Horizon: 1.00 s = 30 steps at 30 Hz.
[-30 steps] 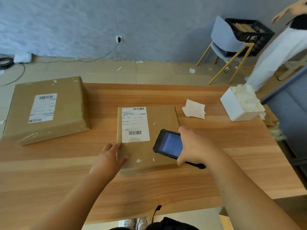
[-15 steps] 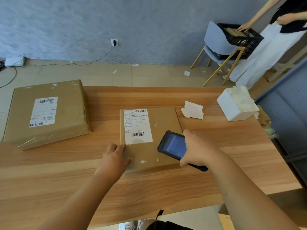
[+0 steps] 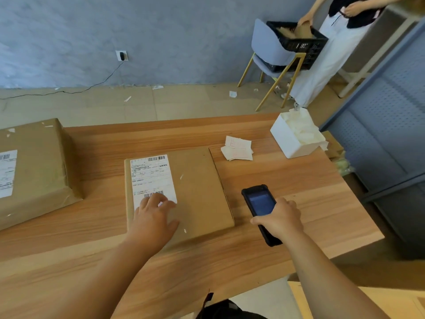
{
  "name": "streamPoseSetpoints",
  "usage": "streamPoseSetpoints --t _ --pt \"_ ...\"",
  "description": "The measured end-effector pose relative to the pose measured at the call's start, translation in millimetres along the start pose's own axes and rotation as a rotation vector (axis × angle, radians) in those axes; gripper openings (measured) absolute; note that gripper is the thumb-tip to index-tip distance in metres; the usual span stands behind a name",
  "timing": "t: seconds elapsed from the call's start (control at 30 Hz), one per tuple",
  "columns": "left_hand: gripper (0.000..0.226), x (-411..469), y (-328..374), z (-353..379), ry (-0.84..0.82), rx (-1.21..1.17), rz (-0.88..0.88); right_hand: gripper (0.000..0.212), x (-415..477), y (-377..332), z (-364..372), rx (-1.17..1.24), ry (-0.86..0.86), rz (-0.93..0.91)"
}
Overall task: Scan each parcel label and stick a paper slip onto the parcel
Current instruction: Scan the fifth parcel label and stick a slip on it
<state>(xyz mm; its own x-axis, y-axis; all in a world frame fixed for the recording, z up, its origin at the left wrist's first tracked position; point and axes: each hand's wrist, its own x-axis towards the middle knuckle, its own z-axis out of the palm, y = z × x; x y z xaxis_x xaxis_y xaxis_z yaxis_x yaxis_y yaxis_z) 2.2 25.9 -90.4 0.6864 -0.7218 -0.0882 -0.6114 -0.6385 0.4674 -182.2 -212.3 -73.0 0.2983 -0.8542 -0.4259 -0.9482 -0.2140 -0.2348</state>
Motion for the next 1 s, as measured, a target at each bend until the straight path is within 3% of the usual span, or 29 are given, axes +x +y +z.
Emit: streamPoseSetpoints --t 0.27,0.53,0.7,0.77,0.9,1.0 --pt "0.052 46.7 49.9 26.2 -0.085 -0.032 0.07 0.083 70.0 38.5 17.0 -0.073 -0.098 0.084" --pt "0.047 71.2 77.4 44.0 -0.068 0.093 0.001 0.102 109.5 40.2 24.3 -0.138 -0.115 0.038" --pt "0.046 86.8 87.1 42.4 -0.028 0.073 -0.039 0.132 129.0 34.3 10.0 -0.228 -0.333 -0.03" --pt "0.046 93.8 89.9 40.2 -0.002 0.051 -0.062 0.124 139.4 21.0 -1.2 -0.213 -0.328 -0.06" --pt "0.053 106.1 88.7 32.8 0.016 0.029 -0.114 0.085 162.6 -18.8 -13.3 -0.141 -0.203 -0.228" --pt "0.06 113.0 83.5 27.1 -0.027 0.054 -0.138 0.079 182.2 -47.2 -13.3 -0.037 -0.192 -0.252"
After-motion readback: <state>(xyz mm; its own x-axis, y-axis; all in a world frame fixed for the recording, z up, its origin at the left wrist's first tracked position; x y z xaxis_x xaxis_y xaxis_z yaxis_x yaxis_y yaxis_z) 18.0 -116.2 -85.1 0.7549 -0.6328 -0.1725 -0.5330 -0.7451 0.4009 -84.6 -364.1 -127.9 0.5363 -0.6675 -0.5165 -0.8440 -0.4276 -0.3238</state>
